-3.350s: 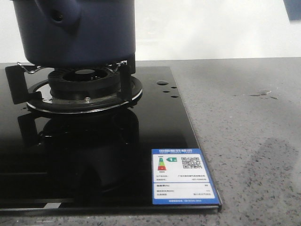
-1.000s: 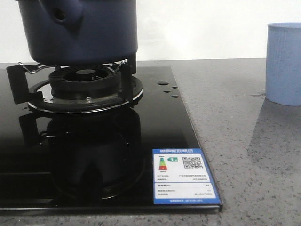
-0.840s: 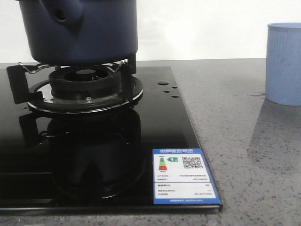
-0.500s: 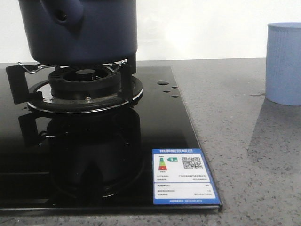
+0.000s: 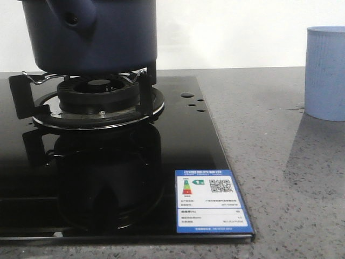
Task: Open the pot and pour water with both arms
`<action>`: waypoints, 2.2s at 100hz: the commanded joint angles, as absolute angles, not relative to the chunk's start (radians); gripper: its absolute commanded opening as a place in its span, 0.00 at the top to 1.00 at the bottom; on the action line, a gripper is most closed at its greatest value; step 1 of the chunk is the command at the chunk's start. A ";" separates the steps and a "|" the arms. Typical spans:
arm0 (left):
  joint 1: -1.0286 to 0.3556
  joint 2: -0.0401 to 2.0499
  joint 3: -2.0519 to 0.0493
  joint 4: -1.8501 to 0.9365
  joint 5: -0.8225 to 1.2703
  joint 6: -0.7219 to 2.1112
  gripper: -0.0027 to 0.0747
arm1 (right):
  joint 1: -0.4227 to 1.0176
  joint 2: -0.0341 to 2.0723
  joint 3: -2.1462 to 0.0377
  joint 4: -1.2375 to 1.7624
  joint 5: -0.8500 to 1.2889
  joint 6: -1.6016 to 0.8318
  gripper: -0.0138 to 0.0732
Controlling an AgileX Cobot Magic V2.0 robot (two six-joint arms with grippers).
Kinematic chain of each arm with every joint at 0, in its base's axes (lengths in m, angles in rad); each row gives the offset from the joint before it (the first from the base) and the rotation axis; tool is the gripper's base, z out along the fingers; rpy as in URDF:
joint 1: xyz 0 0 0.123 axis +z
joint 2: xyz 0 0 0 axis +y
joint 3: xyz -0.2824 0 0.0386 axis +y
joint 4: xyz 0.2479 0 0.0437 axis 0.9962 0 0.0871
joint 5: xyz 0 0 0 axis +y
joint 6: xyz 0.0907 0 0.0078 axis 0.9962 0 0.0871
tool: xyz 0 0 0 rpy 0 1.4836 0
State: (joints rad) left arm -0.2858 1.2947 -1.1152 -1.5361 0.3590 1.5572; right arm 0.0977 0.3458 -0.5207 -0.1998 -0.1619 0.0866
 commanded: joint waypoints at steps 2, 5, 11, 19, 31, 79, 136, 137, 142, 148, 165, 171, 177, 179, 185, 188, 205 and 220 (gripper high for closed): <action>-0.286 1.174 -1.126 -1.571 0.368 1.553 0.80 | 0.092 0.330 -0.553 -0.195 -0.179 0.087 0.92; -0.286 1.139 -1.111 -1.571 0.365 1.553 0.87 | 0.092 0.318 -0.553 -0.195 -0.145 0.087 0.92; -0.286 1.045 -1.055 -1.571 0.341 1.553 0.97 | 0.092 0.287 -0.553 -0.195 -0.044 0.087 0.92; -0.286 0.913 -0.954 -1.571 0.285 1.552 0.99 | 0.092 0.239 -0.543 -0.195 0.060 0.087 0.92; -0.286 0.695 -0.768 -1.581 0.233 1.552 0.99 | 0.092 0.140 -0.509 -0.195 0.117 0.087 0.92; -0.286 0.054 -0.278 -1.588 0.158 1.442 0.99 | 0.092 -0.023 -0.469 -0.150 0.225 0.087 0.92; -0.286 -0.005 -0.268 -1.563 0.155 1.534 0.99 | 0.092 -0.023 -0.469 -0.150 0.226 0.087 0.92; -0.286 -0.005 -0.268 -1.560 0.143 1.551 0.99 | 0.092 -0.023 -0.469 -0.150 0.226 0.087 0.92; -0.286 -0.005 -0.268 -1.558 0.105 1.589 0.99 | 0.092 -0.023 -0.469 -0.150 0.226 0.087 0.92; -0.286 -0.005 -0.268 -1.537 0.077 1.589 0.99 | 0.092 -0.023 -0.469 -0.150 0.226 0.087 0.92; -0.286 -0.005 -0.268 -1.073 0.105 1.589 0.99 | 0.092 -0.023 -0.469 -0.150 0.226 0.087 0.92; -0.286 -0.005 -0.268 -0.746 0.167 1.586 0.99 | 0.092 -0.023 -0.469 -0.150 0.226 0.087 0.92; -0.286 -0.005 -0.268 -0.556 0.201 1.577 0.99 | 0.092 -0.023 -0.469 -0.150 0.226 0.087 0.92; -0.284 -0.005 -0.268 -0.509 0.211 1.577 0.99 | 0.092 -0.023 -0.469 -0.150 0.226 0.087 0.92; -0.270 -0.005 -0.262 -0.459 0.248 1.577 0.99 | 0.092 -0.023 -0.469 -0.150 0.226 0.087 0.92; -0.261 -0.005 -0.257 -0.472 0.264 1.577 0.99 | 0.092 -0.023 -0.469 -0.150 0.226 0.087 0.92; -0.204 -0.005 -0.210 -0.739 -0.025 1.598 0.99 | 0.092 -0.023 -0.469 -0.150 0.227 0.087 0.92; -0.107 -0.008 -0.188 -0.541 -0.195 1.176 0.99 | 0.092 -0.023 -0.469 -0.150 0.229 0.087 0.92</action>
